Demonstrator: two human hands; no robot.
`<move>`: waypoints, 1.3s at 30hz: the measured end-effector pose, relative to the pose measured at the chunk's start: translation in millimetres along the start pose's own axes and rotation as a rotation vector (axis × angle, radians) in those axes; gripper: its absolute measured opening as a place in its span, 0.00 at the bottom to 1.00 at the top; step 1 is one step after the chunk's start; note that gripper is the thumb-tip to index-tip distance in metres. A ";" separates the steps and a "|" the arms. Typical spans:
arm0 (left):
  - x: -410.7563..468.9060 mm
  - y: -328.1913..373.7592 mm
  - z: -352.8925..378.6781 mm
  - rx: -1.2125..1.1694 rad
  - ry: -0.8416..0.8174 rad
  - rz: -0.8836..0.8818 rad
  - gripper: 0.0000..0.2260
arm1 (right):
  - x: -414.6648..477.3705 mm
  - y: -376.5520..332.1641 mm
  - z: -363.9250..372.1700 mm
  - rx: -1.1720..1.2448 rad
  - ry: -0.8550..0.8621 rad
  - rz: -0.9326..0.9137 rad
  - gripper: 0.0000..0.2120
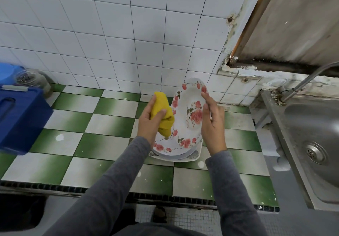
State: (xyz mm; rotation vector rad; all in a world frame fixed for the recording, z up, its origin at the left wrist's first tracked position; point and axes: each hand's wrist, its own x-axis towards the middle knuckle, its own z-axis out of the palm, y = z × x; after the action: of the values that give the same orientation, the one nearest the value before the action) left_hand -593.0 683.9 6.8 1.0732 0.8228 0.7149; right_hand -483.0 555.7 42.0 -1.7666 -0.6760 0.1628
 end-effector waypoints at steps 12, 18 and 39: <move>-6.6 -0.5 79.9 0.636 -0.292 0.421 0.26 | 2.6 -20.8 12.2 0.372 -0.082 -0.049 0.18; 35.7 21.8 84.1 0.649 -0.028 0.249 0.27 | -2.9 -26.0 10.6 0.367 -0.131 -0.093 0.18; 5.4 5.1 80.4 0.649 -0.289 0.637 0.28 | 22.8 -35.3 12.3 0.394 -0.183 -0.018 0.17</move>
State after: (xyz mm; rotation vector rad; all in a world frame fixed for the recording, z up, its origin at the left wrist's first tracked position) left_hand -522.3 653.1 30.6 2.0251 0.4532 0.8057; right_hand -482.2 583.3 75.9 -1.3771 -0.7351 0.4202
